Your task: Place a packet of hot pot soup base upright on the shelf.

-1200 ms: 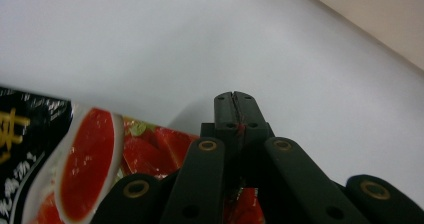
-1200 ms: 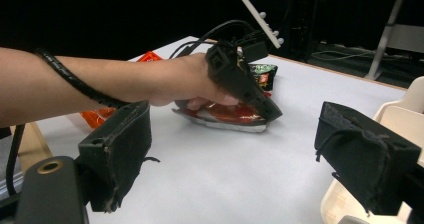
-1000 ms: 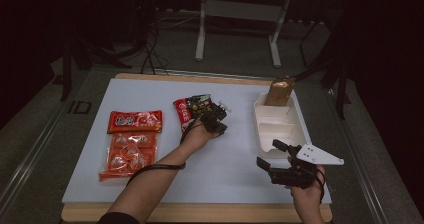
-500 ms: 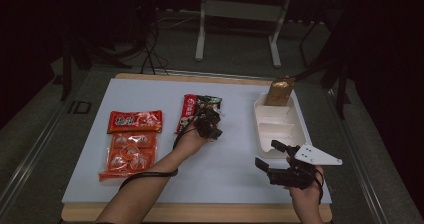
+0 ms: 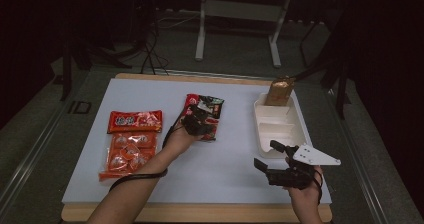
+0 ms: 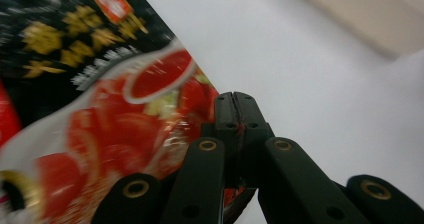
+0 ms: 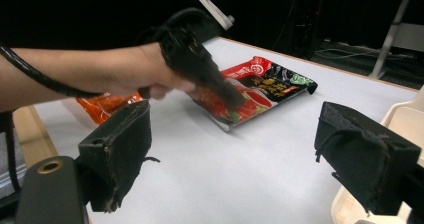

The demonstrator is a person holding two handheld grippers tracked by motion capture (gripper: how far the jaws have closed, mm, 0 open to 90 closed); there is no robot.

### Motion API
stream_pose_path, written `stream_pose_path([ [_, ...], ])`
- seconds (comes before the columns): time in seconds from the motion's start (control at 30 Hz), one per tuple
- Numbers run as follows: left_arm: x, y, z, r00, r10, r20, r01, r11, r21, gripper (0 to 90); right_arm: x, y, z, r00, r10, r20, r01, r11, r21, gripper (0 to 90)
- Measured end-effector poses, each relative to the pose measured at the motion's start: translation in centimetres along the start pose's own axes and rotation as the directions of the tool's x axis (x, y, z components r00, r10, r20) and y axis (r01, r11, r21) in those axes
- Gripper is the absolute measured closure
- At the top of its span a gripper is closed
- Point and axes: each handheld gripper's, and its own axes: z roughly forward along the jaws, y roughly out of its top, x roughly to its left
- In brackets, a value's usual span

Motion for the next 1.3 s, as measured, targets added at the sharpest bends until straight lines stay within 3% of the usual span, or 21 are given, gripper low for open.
stream_pose_path([
  [0.2,2.4,-0.8,-3.2,0.9961,-0.077,-0.044,0.074,0.9954,-0.061,90.0,-0.1,0.0,0.1,0.9999,0.012,-0.01,-0.012,1.0,-0.016,18.0],
  [0.33,4.2,-1.6,-4.4,0.9872,-0.139,-0.078,0.132,0.987,-0.092,90.0,0.0,0.1,0.0,0.9999,0.011,-0.012,-0.011,1.0,-0.025,17.6],
  [0.4,5.0,-1.9,-4.5,0.9832,-0.152,-0.102,0.142,0.9851,-0.098,90.0,0.1,0.1,0.1,1.0,0.001,-0.005,-0.001,1.0,-0.017,17.1],
  [0.5,6.1,-2.2,-4.1,0.9734,-0.193,-0.123,0.18,0.9771,-0.114,80.9,0.3,0.1,0.3,0.9999,-0.015,-0.004,0.015,1.0,-0.003,16.8],
  [0.53,6.5,-2.2,-4.0,0.9691,-0.213,-0.124,0.198,0.9725,-0.123,72.3,0.4,0.0,0.5,0.9998,-0.019,-0.006,0.019,1.0,0.003,16.8],
  [0.6,7.3,-2.2,-3.6,0.9623,-0.232,-0.141,0.215,0.9686,-0.124,67.9,0.4,0.0,0.5,0.9998,-0.019,-0.01,0.019,1.0,0.007,16.8],
  [0.67,8.2,-2.0,-3.3,0.9602,-0.247,-0.132,0.23,0.9649,-0.126,60.8,0.5,-0.1,0.6,0.9997,-0.024,-0.01,0.024,1.0,0.013,16.8],
  [0.73,8.7,-1.8,-3.0,0.9564,-0.259,-0.136,0.241,0.9611,-0.135,59.5,0.4,-0.1,0.6,0.9996,-0.026,-0.011,0.026,1.0,0.015,16.8],
  [0.8,9.3,-1.5,-2.7,0.9551,-0.268,-0.127,0.252,0.9594,-0.126,59.4,0.4,-0.1,0.6,0.9996,-0.025,-0.01,0.025,1.0,0.015,16.8],
  [0.97,10.2,-0.8,-1.7,0.9538,-0.279,-0.11,0.271,0.9585,-0.09,47.6,0.3,-0.2,0.5,0.9997,-0.022,-0.015,0.022,1.0,0.019,16.8],
  [1.0,10.3,-0.7,-1.4,0.9572,-0.267,-0.113,0.26,0.9631,-0.071,46.9,0.3,-0.2,0.5,0.9997,-0.021,-0.015,0.022,1.0,0.02,16.9],
  [1.07,10.3,-0.5,-0.7,0.9577,-0.254,-0.135,0.252,0.9672,-0.036,42.7,0.3,-0.2,0.5,0.9997,-0.021,-0.015,0.021,1.0,0.019,16.8],
  [1.13,10.3,-0.5,-0.3,0.9547,-0.251,-0.16,0.249,0.968,-0.029,42.7,0.3,-0.2,0.5,0.9996,-0.023,-0.016,0.023,1.0,0.02,16.8],
  [1.17,10.4,-0.4,-0.2,0.9552,-0.253,-0.153,0.252,0.9673,-0.029,44.0,0.3,-0.2,0.5,0.9996,-0.023,-0.015,0.023,1.0,0.021,16.8],
  [1.3,10.9,-0.5,0.4,0.9436,-0.294,-0.152,0.296,0.9552,-0.013,47.4,0.2,-0.2,0.5,0.9996,-0.024,-0.016,0.025,0.999,0.022,16.8],
])
